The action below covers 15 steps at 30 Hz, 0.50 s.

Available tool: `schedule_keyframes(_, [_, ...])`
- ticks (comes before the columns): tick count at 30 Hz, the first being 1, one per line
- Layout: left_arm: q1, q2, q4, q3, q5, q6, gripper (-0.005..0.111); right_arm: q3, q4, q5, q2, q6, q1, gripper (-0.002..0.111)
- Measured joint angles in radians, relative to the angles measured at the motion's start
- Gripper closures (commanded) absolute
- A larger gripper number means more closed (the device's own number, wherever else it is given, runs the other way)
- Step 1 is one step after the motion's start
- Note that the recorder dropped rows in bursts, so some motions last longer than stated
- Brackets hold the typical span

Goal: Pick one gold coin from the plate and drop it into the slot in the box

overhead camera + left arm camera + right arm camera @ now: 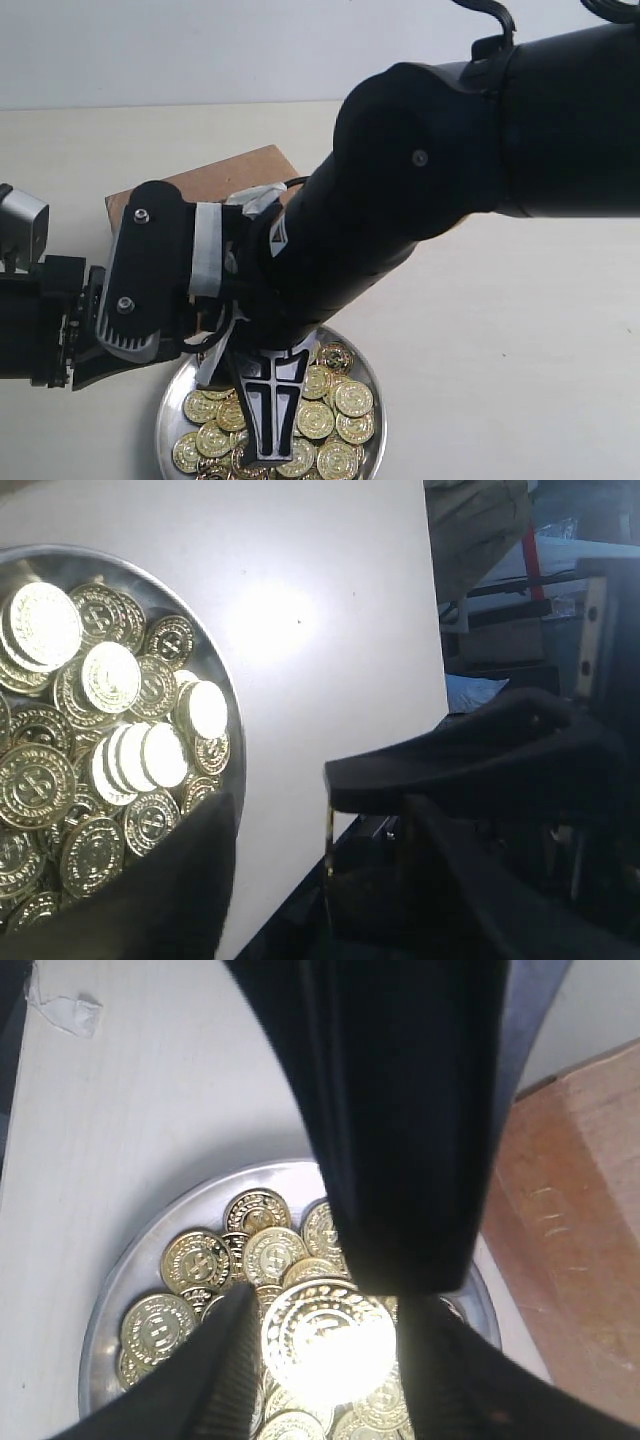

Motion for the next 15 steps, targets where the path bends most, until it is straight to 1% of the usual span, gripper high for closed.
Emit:
schedule_keyframes(3, [0.0, 0.023, -0.001, 0.0, 0.014, 0.019, 0.068, 0.0, 0.0, -0.012, 0.0, 0.0, 0.0, 0.081])
schedule_keyframes(9, [0.0, 0.033, -0.005, 0.0, 0.032, 0.037, 0.058, 0.0, 0.0, -0.029, 0.0, 0.003, 0.0, 0.081])
schedule_keyframes(15, [0.0, 0.033, -0.013, 0.0, 0.032, 0.055, 0.058, 0.001, 0.0, -0.041, 0.0, 0.004, 0.0, 0.081])
